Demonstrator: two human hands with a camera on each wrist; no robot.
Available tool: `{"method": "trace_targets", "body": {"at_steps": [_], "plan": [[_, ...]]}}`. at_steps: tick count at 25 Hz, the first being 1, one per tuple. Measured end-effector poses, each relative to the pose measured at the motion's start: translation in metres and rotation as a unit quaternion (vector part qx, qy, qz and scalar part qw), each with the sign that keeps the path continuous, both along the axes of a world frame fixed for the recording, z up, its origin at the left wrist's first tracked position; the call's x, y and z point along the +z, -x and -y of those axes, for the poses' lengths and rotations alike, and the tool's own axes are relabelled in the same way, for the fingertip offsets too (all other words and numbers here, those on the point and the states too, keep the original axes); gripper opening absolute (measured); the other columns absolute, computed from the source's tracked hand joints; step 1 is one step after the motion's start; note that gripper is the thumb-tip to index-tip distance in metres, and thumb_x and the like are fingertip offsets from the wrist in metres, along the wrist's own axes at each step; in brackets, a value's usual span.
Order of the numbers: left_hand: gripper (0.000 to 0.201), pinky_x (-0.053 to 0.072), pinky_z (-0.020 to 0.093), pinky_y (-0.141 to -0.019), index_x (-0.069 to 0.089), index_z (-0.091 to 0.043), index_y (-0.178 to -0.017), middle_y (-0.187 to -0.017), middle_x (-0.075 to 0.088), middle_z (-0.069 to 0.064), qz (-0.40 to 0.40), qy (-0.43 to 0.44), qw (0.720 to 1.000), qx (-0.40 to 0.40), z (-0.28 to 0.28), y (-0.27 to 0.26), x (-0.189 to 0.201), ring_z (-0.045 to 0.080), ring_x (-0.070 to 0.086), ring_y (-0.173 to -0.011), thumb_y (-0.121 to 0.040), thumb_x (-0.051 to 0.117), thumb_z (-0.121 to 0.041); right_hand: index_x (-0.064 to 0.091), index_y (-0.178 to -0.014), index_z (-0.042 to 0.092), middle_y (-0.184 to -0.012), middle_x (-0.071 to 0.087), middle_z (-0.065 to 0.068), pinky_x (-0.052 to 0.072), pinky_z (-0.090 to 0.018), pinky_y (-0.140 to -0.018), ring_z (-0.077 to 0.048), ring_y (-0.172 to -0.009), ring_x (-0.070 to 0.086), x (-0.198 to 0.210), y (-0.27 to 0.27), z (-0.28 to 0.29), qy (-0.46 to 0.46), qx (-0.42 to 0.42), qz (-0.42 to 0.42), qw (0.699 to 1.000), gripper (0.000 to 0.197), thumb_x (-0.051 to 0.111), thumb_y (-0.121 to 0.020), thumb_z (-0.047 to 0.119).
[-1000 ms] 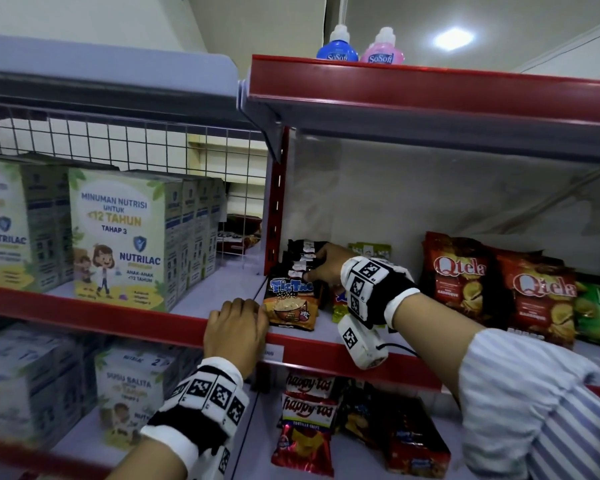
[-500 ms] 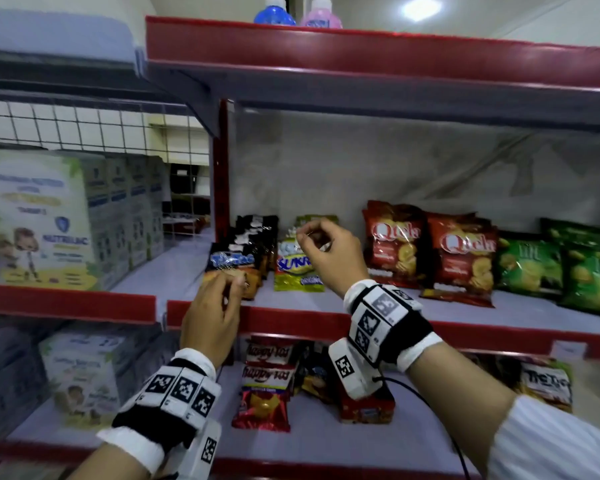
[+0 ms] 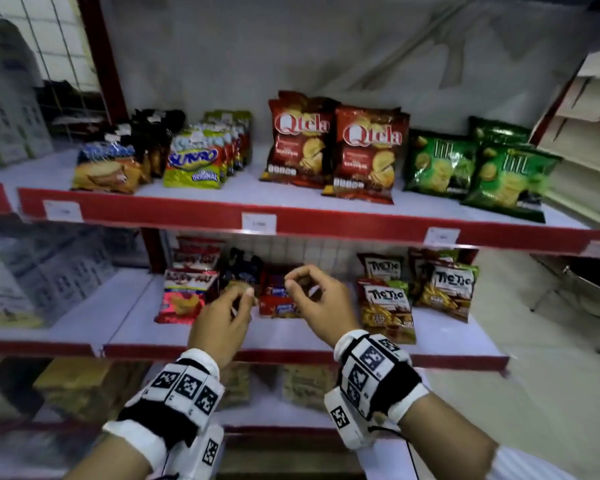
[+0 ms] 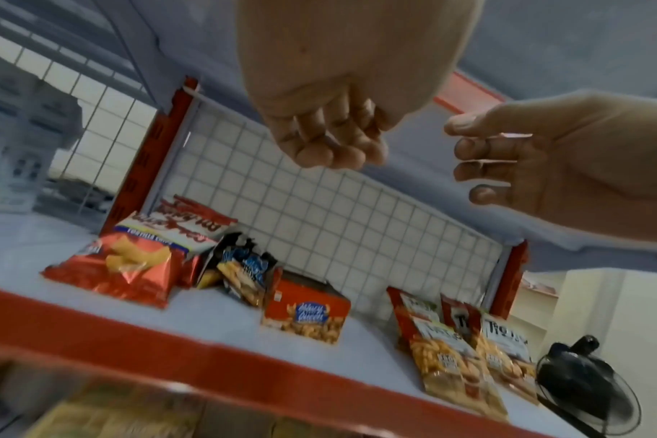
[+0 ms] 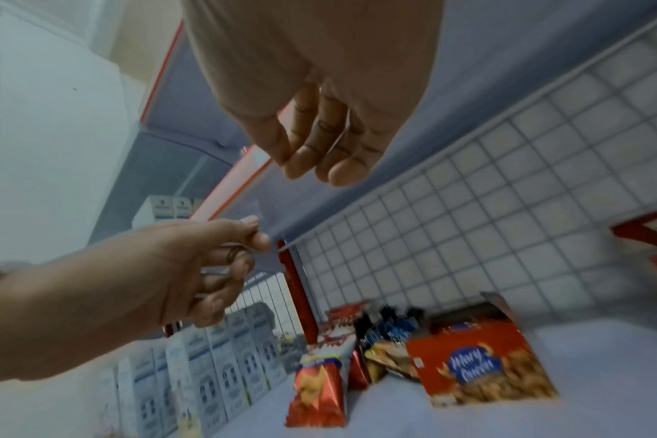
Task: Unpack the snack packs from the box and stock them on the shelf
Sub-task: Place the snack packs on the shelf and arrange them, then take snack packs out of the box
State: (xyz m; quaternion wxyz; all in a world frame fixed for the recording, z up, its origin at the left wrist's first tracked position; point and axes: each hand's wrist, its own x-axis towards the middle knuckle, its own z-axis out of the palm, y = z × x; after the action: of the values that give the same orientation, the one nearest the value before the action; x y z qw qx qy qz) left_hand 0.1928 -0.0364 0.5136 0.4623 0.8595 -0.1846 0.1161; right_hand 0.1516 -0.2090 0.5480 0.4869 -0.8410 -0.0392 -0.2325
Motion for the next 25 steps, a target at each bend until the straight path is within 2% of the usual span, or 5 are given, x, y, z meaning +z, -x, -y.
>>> {"method": "trace_targets", "body": {"at_steps": [4,9,12,18,25], "plan": [[0.02,0.053,0.044,-0.068,0.057,-0.019,-0.085,-0.071,0.064,0.001,-0.109,0.001,0.994,-0.007,0.025,0.026,-0.062,0.025,0.061,-0.067,-0.097,0.047,-0.032,0.065,-0.094,0.017,-0.083,0.067,-0.006,0.049,-0.025,-0.073,-0.016,-0.079,0.062,-0.069,0.019,0.025,-0.01,0.007,-0.094,0.995,0.006,0.061,-0.09,0.02],[0.013,0.053,0.049,-0.075,0.057,-0.014,-0.094,-0.085,0.067,0.018,-0.231,-0.027,0.972,-0.024,0.04,0.036,-0.146,0.038,0.062,-0.081,-0.097,0.049,-0.024,0.064,-0.099,0.017,-0.076,0.06,0.011,0.044,-0.009,-0.067,0.0,-0.07,0.055,-0.146,0.033,0.044,-0.014,0.009,-0.195,0.981,0.01,0.061,-0.09,0.015],[0.008,0.054,0.045,-0.076,0.055,-0.021,-0.091,-0.087,0.068,0.012,-0.281,-0.05,0.958,-0.023,0.046,0.037,-0.19,0.034,0.062,-0.081,-0.097,0.049,-0.022,0.064,-0.104,0.016,-0.076,0.06,0.009,0.047,-0.02,-0.069,-0.008,-0.068,0.055,-0.194,0.036,0.049,0.012,-0.008,-0.254,0.967,0.014,0.058,-0.091,0.015],[0.016,0.053,0.041,-0.08,0.051,-0.03,-0.081,-0.088,0.07,0.008,-0.338,-0.085,0.937,-0.012,0.037,0.042,-0.307,0.033,0.064,-0.088,-0.094,0.052,-0.02,0.064,-0.104,0.014,-0.07,0.056,0.01,0.037,-0.002,-0.056,0.003,-0.063,0.051,-0.322,0.039,0.035,0.038,0.009,-0.313,0.949,0.015,0.055,-0.092,0.011],[0.019,0.054,0.04,-0.086,0.054,-0.025,-0.081,-0.094,0.067,0.008,-0.371,-0.069,0.925,0.038,0.005,0.027,-0.485,0.03,0.064,-0.09,-0.091,0.055,-0.009,0.063,-0.109,0.017,-0.099,0.069,-0.005,0.039,-0.014,-0.068,-0.016,-0.085,0.062,-0.51,0.036,0.016,0.088,0.048,-0.383,0.918,0.021,0.053,-0.091,0.013]]}}
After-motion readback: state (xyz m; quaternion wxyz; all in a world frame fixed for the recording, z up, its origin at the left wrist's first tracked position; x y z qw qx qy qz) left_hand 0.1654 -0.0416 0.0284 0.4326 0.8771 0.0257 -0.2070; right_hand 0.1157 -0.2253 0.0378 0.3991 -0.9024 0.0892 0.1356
